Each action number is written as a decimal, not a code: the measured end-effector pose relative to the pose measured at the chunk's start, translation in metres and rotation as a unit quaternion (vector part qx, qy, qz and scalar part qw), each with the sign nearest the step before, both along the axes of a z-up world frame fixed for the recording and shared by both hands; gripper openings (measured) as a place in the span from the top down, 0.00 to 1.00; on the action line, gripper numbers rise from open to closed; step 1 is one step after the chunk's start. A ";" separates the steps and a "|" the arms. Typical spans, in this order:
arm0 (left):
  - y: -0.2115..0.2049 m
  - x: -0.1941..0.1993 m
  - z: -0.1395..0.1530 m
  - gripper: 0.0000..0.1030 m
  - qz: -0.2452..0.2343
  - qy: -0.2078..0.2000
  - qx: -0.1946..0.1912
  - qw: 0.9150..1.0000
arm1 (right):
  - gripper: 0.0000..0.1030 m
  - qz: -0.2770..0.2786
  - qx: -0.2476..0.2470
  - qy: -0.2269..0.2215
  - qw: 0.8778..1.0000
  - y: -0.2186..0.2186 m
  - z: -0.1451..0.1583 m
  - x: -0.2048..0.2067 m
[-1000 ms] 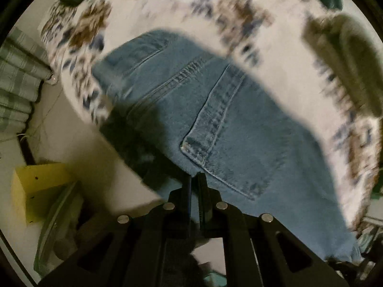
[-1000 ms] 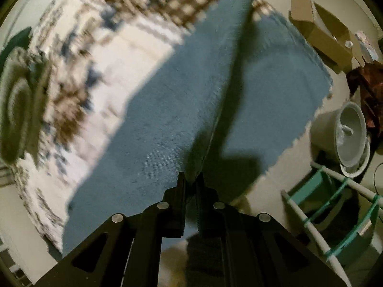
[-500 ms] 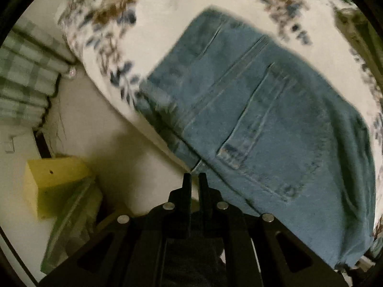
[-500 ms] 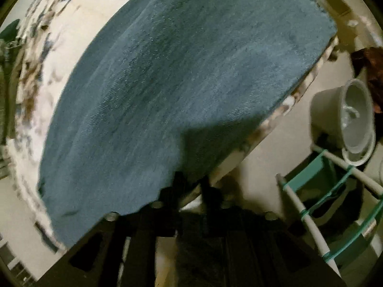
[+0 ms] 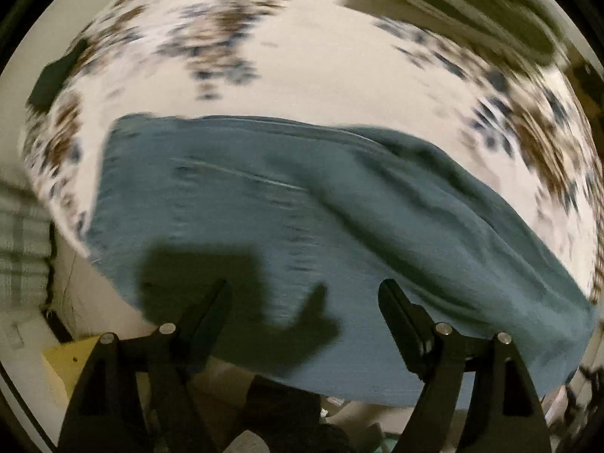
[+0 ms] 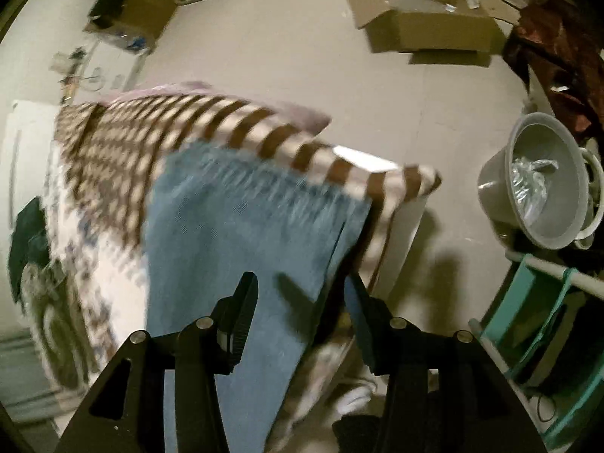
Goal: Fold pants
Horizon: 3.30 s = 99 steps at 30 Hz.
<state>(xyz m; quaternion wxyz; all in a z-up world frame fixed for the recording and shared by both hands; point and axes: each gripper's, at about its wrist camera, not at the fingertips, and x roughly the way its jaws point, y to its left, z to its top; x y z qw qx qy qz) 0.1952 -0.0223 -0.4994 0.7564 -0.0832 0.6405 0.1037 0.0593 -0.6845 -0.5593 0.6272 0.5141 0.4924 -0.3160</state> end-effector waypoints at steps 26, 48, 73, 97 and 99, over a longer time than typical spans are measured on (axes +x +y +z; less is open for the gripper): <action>-0.122 0.008 -0.030 0.23 -0.148 0.043 0.011 0.988 | 0.42 0.233 -0.084 0.038 0.968 0.003 0.016 0.173; -0.128 0.031 -0.041 0.23 -0.165 0.021 0.030 0.986 | 0.88 0.182 -0.211 0.015 0.960 0.023 0.048 0.159; -0.131 0.049 -0.050 0.18 -0.147 0.059 0.004 0.987 | 0.49 0.005 0.034 -0.084 0.996 0.042 -0.059 -0.014; -0.192 0.045 -0.070 0.00 -0.225 0.075 0.008 0.971 | 0.98 -0.047 -0.043 -0.077 0.995 0.031 -0.015 -0.015; -0.197 0.047 -0.072 0.00 -0.233 0.076 0.010 0.969 | 0.98 -0.044 -0.038 -0.060 0.996 0.028 -0.022 -0.018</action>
